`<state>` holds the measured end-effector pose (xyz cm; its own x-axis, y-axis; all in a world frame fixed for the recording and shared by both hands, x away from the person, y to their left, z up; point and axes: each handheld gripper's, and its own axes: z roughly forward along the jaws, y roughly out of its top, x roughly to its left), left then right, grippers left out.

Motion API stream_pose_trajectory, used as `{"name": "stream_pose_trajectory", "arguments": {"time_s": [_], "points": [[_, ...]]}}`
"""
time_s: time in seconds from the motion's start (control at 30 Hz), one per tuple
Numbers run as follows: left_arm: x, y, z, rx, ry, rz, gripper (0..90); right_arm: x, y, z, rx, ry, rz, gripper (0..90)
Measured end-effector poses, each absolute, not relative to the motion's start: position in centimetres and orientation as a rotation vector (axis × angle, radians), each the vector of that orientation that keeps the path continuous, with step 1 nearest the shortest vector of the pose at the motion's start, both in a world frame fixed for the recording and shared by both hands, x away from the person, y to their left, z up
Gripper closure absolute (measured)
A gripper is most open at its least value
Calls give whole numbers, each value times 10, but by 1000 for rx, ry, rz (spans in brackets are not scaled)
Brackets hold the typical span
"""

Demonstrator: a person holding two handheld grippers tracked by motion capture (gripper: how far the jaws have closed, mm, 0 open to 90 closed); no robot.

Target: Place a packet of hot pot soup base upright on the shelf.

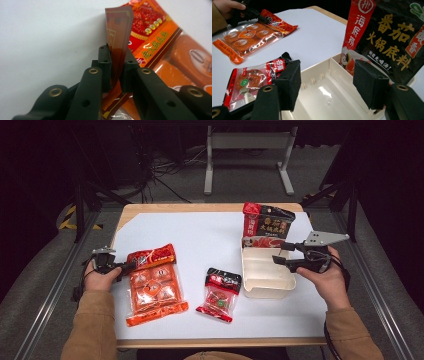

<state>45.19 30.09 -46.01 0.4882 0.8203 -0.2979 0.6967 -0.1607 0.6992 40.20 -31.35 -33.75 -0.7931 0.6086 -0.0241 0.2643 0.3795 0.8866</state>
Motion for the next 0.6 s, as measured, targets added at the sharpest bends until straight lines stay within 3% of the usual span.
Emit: {"name": "stream_pose_trajectory", "arguments": {"time_s": [0.17, 0.6], "points": [[452, 301, -460, 1908, 1269, 200, 889, 402, -313, -337, 758, 2297, 1379, 397], [448, 305, -449, 1830, 1263, 214, 899, 399, -315, -334, 748, 2300, 1365, 474]]}}
